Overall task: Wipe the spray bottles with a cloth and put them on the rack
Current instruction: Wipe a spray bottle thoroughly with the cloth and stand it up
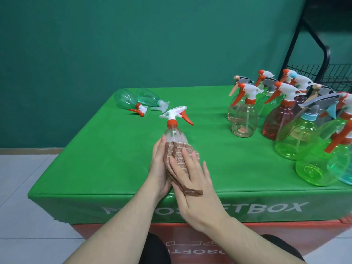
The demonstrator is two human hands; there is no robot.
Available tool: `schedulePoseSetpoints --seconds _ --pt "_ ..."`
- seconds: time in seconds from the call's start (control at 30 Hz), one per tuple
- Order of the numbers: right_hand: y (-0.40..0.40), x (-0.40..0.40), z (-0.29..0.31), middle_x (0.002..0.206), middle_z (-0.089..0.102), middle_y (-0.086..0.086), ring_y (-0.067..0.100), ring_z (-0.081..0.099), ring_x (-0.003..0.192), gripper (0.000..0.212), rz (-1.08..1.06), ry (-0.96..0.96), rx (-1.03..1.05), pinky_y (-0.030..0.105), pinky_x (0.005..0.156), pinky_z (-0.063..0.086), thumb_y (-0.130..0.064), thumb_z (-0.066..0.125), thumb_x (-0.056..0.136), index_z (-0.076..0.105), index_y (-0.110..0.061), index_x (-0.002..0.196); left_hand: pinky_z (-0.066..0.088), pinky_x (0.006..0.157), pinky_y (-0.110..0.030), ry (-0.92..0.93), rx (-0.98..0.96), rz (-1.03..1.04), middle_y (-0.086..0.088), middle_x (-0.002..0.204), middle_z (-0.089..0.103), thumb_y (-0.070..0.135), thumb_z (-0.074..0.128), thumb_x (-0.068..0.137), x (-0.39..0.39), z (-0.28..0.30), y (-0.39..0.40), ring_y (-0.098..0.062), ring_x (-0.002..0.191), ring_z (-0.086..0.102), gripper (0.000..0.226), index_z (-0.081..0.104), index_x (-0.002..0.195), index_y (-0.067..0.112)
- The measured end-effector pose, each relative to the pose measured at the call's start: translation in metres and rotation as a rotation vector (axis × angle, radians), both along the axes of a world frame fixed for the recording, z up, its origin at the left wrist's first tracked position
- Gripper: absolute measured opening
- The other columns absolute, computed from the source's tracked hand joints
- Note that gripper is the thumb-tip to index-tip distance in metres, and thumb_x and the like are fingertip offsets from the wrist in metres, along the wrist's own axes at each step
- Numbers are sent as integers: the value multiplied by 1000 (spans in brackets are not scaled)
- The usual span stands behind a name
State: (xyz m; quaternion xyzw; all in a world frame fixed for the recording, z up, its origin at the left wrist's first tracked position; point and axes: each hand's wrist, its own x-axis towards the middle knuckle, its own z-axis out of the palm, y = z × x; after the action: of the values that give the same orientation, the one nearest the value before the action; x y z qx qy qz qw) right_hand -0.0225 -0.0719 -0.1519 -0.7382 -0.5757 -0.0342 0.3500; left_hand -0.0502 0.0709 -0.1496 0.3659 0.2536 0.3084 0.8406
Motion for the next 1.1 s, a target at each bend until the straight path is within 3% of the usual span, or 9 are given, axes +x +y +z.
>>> schedulePoseSetpoints --seconds 0.23,0.3,0.43,0.53,0.63,0.73,0.87,1.0,1.1 --pt "1 -1 -2 171 2 -7 19 -7 157 57 -27 -63 28 57 125 7 -42 30 103 22 -40 160 49 107 -60 -39 -3 2 -30 141 57 69 89 61 -3 2 1 -49 132 54 115 49 150 9" --pt "4 2 -3 171 6 -6 21 -6 157 56 -27 -83 43 57 125 10 -40 33 103 28 -38 159 58 96 -52 -35 -10 -15 -29 136 62 70 87 62 -6 6 -2 -45 124 62 112 52 147 6" --pt "12 7 1 170 9 -5 23 -7 157 55 3 -48 62 51 126 14 -40 35 102 35 -37 156 63 79 -38 -46 39 -112 -22 111 74 58 58 84 -10 12 -6 -32 94 75 74 62 131 1" --pt "22 12 12 170 5 -9 17 -13 156 57 -16 15 38 38 127 5 -47 29 100 33 -40 156 58 96 -41 -41 86 -124 -23 124 71 49 51 91 -12 15 -7 -32 111 71 69 57 139 0" --pt "41 19 34 169 14 -6 20 -4 157 61 -70 52 64 36 127 3 -51 24 98 38 -36 155 45 112 -41 -73 96 -111 -18 141 62 43 48 97 -11 13 -8 -29 132 60 60 55 144 7" --pt "63 28 56 167 22 -4 18 11 155 58 -94 174 52 33 127 10 -46 31 100 36 -30 156 54 98 -35 -93 108 -91 -9 137 67 37 41 106 -12 13 -9 -21 124 65 46 58 143 16" --pt "78 33 70 160 38 -6 15 37 144 51 -122 433 70 22 117 26 -36 40 106 34 -26 156 49 93 -39 -82 9 -68 -13 126 72 42 41 105 -14 15 -7 -28 112 66 46 66 134 17" --pt "72 26 58 154 44 -5 20 46 136 48 -119 380 89 28 115 32 -41 31 103 45 -31 148 60 78 -30 -59 47 -58 -9 108 78 46 37 107 -11 12 -7 -19 96 75 47 72 116 16" --pt "61 21 44 162 31 -12 13 37 142 55 -89 271 101 28 118 27 -45 29 98 40 -38 151 59 91 -31 -74 61 -25 -10 126 73 59 50 98 -9 10 -4 -20 117 70 59 62 136 15"
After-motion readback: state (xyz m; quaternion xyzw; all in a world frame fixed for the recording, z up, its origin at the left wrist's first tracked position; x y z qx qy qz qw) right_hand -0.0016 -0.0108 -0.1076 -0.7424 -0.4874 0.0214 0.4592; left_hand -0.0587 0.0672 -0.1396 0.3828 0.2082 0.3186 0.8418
